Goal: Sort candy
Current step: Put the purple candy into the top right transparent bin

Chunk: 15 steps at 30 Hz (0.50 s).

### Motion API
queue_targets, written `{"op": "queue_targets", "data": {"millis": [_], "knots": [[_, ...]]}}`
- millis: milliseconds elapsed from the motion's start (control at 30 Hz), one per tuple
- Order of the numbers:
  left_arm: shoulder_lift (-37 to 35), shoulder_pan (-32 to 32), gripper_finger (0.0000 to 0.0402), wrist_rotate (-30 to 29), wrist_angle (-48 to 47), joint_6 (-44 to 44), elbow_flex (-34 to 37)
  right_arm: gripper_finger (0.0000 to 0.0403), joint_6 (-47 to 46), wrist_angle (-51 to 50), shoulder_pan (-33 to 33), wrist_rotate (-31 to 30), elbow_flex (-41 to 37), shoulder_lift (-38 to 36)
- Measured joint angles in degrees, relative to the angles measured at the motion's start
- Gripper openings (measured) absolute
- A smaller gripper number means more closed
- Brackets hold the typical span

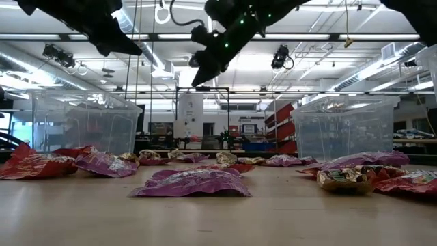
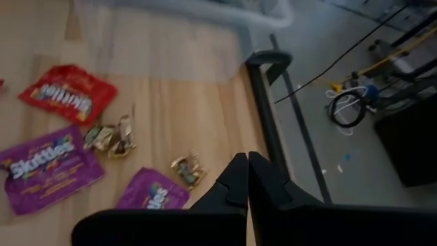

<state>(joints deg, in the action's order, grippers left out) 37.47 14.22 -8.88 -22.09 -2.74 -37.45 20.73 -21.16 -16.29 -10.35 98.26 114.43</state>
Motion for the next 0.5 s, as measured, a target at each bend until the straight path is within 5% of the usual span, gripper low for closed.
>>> {"op": "queue_targets", "data": {"millis": [500], "knots": [[-0.15, -0.05, 0.0009, -5.52, 0.87, -0.08, 0.64, 0.0, -3.68, -6.21, 0.81, 1.19, 0.0, 0.85]]}}
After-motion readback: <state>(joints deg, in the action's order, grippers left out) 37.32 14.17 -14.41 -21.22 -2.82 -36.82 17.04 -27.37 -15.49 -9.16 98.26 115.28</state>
